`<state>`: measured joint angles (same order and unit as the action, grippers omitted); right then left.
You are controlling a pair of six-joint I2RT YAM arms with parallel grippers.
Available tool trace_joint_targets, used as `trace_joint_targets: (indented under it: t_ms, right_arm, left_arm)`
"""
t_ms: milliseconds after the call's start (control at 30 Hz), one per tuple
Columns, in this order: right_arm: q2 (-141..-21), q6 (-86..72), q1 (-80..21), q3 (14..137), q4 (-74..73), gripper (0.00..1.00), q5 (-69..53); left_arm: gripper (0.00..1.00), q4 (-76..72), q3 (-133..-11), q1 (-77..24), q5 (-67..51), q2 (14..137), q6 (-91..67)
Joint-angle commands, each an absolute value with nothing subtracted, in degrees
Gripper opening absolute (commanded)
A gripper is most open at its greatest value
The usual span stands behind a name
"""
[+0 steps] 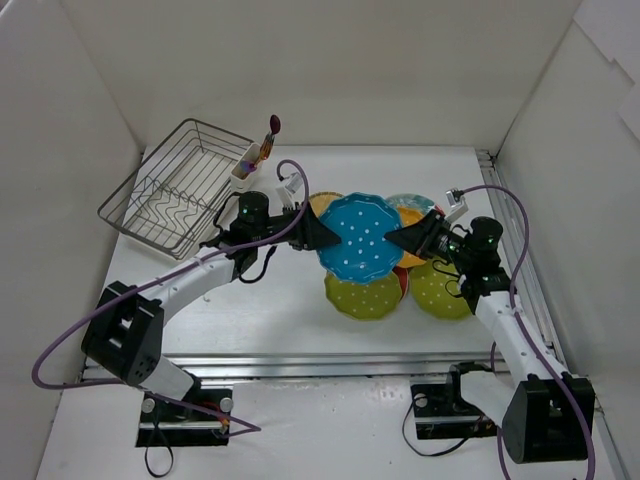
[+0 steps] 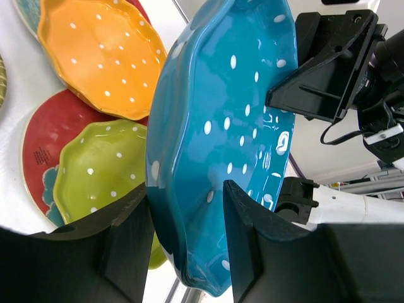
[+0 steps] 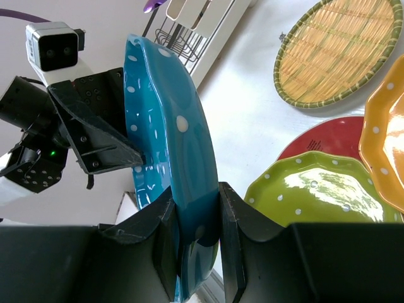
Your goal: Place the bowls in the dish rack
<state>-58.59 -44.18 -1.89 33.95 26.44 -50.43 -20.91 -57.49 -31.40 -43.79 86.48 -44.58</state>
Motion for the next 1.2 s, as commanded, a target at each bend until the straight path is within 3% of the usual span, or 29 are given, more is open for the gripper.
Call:
trace_joint_targets:
  t_ms: [0, 267, 467, 633, 667, 767, 800, 900, 967, 1167]
  right_arm:
    - [-56.8, -46.8, -2.9, 37.9, 37.3, 0.0, -54.1]
    - [-57.1, -46.8, -3.2, 37.7, 37.4, 0.0, -54.0]
    - [-57.7, -46.5, -4.2, 37.6, 37.5, 0.0, -53.4]
    - [-57.7, -46.4, -4.1, 36.9, 37.4, 0.0, -53.0]
    - [-57.7, -46.4, -4.0, 36.8, 37.4, 0.0, -52.7]
    - [-58.4, -46.6, -4.0, 36.7, 37.4, 0.13, -52.6]
    - [-58.8, -46.6, -4.1, 36.7, 37.4, 0.35, -52.6]
    - [-59.1, -46.7, -4.2, 36.9, 37.3, 0.7, -52.1]
    - [-59.0, -46.5, -4.0, 36.9, 37.3, 0.81, -51.2]
    - [-59.5, -44.8, -4.0, 37.2, 36.0, 0.89, -49.4]
  left_arm:
    - [0.4, -27.8, -60.7, -33.1, -49.9, 85.6, -44.8]
    - [0.42, -25.9, -61.5, -33.7, -50.0, 85.5, -43.7]
    - [0.34, -25.7, -62.1, -33.7, -50.9, 85.5, -43.2]
    - [0.1, -25.5, -61.9, -34.2, -51.1, 84.5, -42.8]
    - [0.0, -24.4, -61.9, -34.2, -50.9, 84.0, -42.5]
    - [0.0, -22.0, -62.1, -34.2, -49.9, 82.5, -40.6]
    - [0.0, -21.5, -62.1, -34.2, -49.8, 82.1, -40.2]
    - [0.0, -19.8, -62.4, -33.7, -49.5, 80.6, -38.8]
    - [0.0, -18.3, -62.5, -33.1, -48.9, 78.9, -37.5]
    - [0.0, -15.0, -62.4, -30.8, -47.2, 74.6, -35.0]
